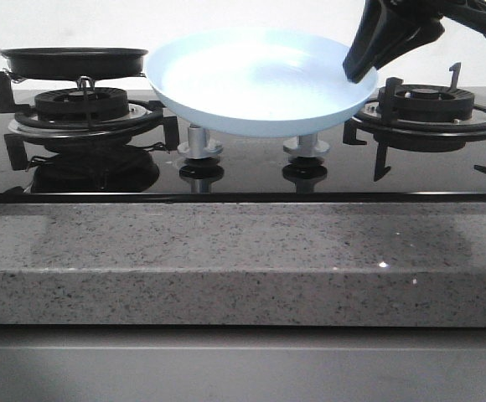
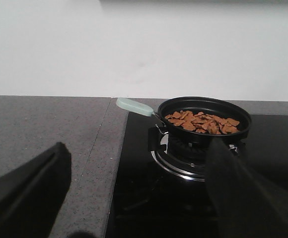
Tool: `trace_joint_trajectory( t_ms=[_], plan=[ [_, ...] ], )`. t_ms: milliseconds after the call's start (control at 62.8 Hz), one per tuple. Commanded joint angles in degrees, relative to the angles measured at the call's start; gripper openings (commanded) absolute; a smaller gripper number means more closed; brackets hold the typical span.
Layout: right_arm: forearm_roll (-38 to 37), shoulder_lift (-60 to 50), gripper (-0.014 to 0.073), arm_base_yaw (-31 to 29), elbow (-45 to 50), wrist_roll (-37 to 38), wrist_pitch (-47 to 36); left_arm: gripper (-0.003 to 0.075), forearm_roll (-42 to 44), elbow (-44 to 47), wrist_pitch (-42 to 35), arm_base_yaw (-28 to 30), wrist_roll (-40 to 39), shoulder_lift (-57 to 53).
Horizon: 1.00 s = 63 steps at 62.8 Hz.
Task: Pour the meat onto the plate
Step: 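Lift the blue plate with the right gripper and hold it above the knobs, then grasp the pale green handle of the black pan with the left gripper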
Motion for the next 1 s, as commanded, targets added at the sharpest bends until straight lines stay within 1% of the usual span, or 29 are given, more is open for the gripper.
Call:
trace_joint_trajectory(
  t_ms=[0, 287, 606, 733, 813, 988],
  plan=[
    [2.8, -3.0, -0.0059, -0.2, -0.5, -1.6, -5.6, 0.0543, -0.5, -1.8, -4.8, -0.2, 0.0, 0.6],
    [2.9, -2.9, -0.0059, -0.2, -0.5, -1.6, -7.0, 0.0543, -0.5, -1.8, -4.8, -0.2, 0.0, 0.6],
    [2.9, -2.9, -0.0059, -0.2, -0.5, -1.6, -4.8, 0.0543, -0.7, -1.8, -4.8, -0.2, -0.4, 0.6],
    [2.9, -2.9, -0.0059, -0.2, -0.5, -1.6, -4.8, 0.0543, -7.0, -1.8, -3.7, -0.2, -0.4, 0.8],
    [2.9, -2.9, -0.0059, -0.2, -0.5, -1.6, -4.8, 0.0544, -14.1, -2.2, -1.7, -0.2, -0.4, 2.4],
    [2.9, -2.9, -0.0059, -0.2, -0.5, -1.6, -4.8, 0.0544, -25.2, -7.5, 1.6, -0.2, -0.4, 13.6]
  ],
)
